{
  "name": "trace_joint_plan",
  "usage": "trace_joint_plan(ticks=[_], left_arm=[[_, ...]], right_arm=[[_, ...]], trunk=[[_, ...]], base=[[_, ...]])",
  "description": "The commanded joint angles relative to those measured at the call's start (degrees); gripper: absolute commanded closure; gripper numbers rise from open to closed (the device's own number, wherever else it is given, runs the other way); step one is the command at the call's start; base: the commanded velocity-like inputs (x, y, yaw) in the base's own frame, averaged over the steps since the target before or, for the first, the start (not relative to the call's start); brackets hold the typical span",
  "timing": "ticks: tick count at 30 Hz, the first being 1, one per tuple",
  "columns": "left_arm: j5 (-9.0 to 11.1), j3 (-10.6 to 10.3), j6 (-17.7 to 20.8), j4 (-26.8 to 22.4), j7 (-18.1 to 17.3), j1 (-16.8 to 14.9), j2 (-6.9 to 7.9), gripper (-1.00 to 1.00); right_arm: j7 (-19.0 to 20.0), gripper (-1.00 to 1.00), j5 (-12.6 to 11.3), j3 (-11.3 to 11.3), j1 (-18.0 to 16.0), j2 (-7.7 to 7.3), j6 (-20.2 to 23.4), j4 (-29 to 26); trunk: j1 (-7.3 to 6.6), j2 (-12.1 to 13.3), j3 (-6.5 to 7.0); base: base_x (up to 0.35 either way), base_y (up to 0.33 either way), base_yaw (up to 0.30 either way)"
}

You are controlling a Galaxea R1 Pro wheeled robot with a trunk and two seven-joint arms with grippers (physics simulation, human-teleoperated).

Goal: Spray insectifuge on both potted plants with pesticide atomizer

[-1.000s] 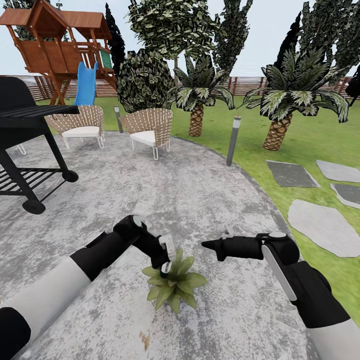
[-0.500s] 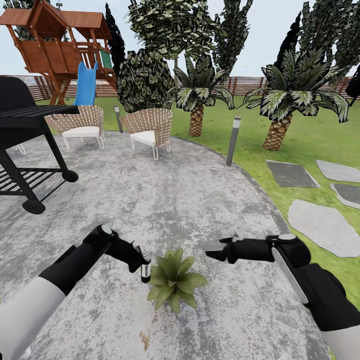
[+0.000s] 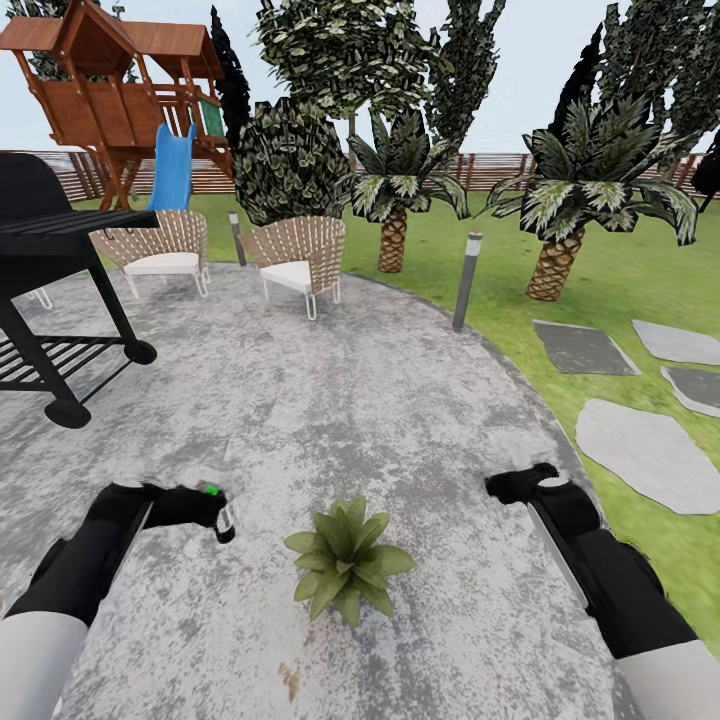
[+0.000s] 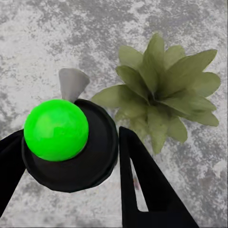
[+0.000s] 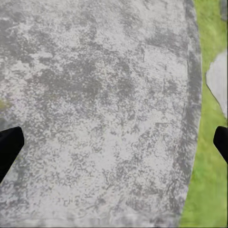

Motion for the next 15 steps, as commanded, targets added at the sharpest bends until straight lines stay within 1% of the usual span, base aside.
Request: trace_joint_plan(ticks=[1,3,5,7,9,10,11,13,15], left_arm=[[-0.1,0.3,1.2,0.2,1.9,0.7,-0.06,1.0],[0.0,0.3,3.6,0.4,5.1,2.3,-0.08,1.0],[0.2,0.4,4.6,0.5,6.0,3.3,-0.09,1.0],[0.4,0.4,5.1,0.5,6.4,4.4,-0.09,1.0],[0.5,0.5,6.0,0.6,6.5,6.2,-0.09,1.0],[0.4,0.5,7.3,0.6,6.6,6.8,-0.09,1.0],[0.2,0.4,8.9,0.6,6.6,7.2,-0.07,1.0],[0.0,0.2,12.5,0.6,6.6,7.7,-0.02,1.0],[0.0,0.0,14.3,0.6,6.7,7.8,-0.03,1.0]], right_arm=[[-1.8,-1.0,-0.1,-0.4,-0.1,0.09,0.3,1.6],[-3.2,-1.0,-0.3,-1.0,-0.1,0.24,0.3,3.8],[-3.6,-1.0,-0.9,-1.2,-0.1,0.35,0.3,4.4],[-3.8,-1.0,-4.5,-1.4,-0.1,0.45,0.5,4.6],[-4.0,-1.0,-12.3,-1.6,-0.1,0.45,0.7,4.7],[-4.0,-1.0,-14.9,-1.9,-0.1,0.44,0.8,4.8],[-4.1,-1.0,-17.0,-2.2,-0.1,0.46,0.8,4.8],[-4.2,-1.0,-19.8,-2.7,-0.1,0.49,0.8,5.2],[-4.3,-1.0,-20.5,-2.9,-0.1,0.46,0.9,5.6]], trunk=[[-0.01,0.0,-0.04],[-0.01,0.0,-0.04],[-0.01,0.0,-0.04],[-0.01,0.0,-0.04],[-0.01,0.0,-0.04],[-0.01,0.0,-0.04],[-0.01,0.0,-0.04],[-0.01,0.0,-0.04],[-0.01,0.0,-0.04]], base=[[0.0,0.0,0.0],[0.0,0.0,0.0],[0.0,0.0,0.0],[0.0,0.0,0.0],[0.0,0.0,0.0],[0.0,0.0,0.0],[0.0,0.0,0.0],[0.0,0.0,0.0],[0.0,0.0,0.0]])
